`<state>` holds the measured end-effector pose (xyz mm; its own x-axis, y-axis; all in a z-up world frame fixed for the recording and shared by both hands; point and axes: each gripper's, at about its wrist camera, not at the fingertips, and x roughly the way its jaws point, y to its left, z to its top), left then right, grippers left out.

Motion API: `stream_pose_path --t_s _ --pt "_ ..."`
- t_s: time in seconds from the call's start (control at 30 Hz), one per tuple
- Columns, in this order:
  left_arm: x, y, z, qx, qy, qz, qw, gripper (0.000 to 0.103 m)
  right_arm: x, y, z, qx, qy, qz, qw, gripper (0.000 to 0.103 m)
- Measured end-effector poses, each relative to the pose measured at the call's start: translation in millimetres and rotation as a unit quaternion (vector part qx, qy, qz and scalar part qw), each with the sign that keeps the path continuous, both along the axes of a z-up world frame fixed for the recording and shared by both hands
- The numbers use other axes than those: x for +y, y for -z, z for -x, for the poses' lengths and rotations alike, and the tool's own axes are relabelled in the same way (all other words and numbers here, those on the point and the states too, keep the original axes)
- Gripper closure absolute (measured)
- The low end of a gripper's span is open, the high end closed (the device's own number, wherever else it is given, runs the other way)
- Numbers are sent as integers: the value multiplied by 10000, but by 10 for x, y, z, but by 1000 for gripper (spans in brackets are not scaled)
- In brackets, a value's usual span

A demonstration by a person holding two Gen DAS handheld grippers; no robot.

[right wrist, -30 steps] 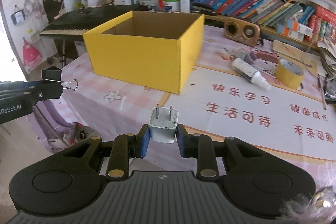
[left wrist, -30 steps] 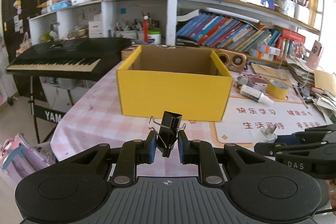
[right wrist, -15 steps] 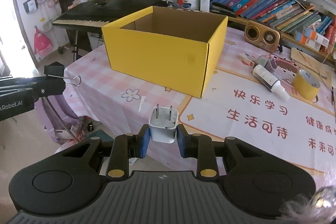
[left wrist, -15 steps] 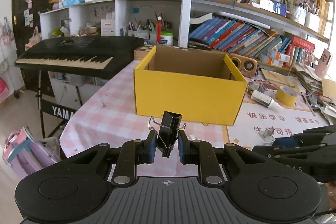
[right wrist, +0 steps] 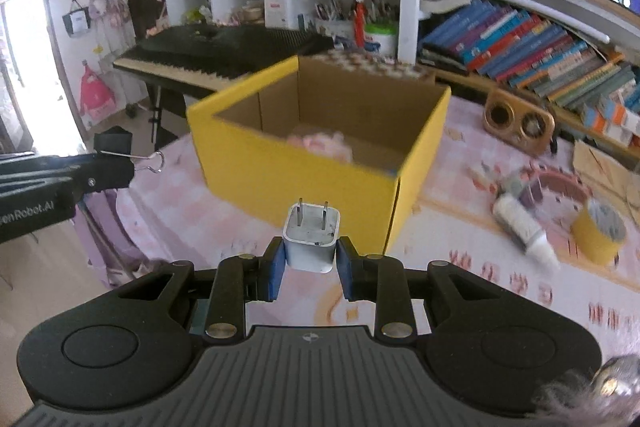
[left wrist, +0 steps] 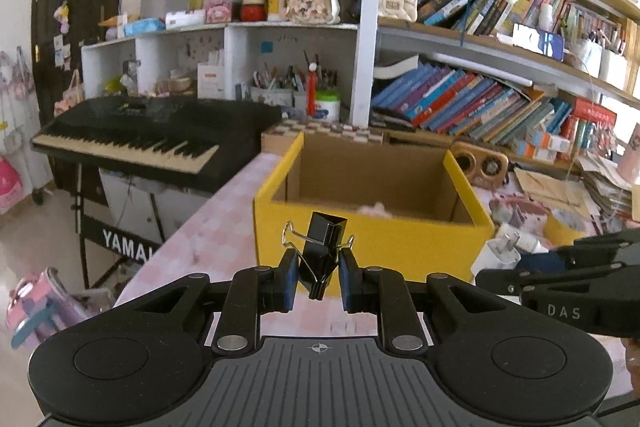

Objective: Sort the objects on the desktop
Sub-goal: 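Carry the binder clip with the left tool while the right tool carries the plug toward the box, then open the right tool dropping the plug into the box while the left tool releases the clip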

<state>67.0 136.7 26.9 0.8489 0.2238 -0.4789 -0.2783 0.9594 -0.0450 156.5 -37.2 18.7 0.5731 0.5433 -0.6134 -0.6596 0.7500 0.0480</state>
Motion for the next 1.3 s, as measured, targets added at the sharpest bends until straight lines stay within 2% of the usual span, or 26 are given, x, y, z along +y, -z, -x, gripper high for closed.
stream_pose_path --t_s 0.33,0.57,0.7,0.83,1.07,1.17,1.27,1.3 --pt "104 -87 -806 10 1 -124 9999 83 215 -187 -825 -336 -335 -28 9989 77" --pt "151 -17 -1258 213 -3 -204 9996 83 402 -96 -1389 -543 -476 412 9965 77" --pt "195 91 -1534 595 122 -216 9979 83 546 -20 -1672 -595 -732 819 9922 77" --pt "275 212 -1786 1050 228 -135 9941 83 740 72 -1924 -585 -1130 1332 9829 77" --pt "405 344 -2084 1529 203 75 9880 83 1061 266 -2201 -539 -1786 2153 9586 77" --pt "390 396 -2176 1760 284 53 9840 83 1165 362 -2269 -388 -2039 2420 9478 77" --pt "356 449 -2242 1966 359 20 9798 83 1230 457 -2312 -300 -2222 2654 9377 78" --pt "345 471 -2259 2028 382 10 9785 83 1242 478 -2319 -296 -2251 2689 9360 84"
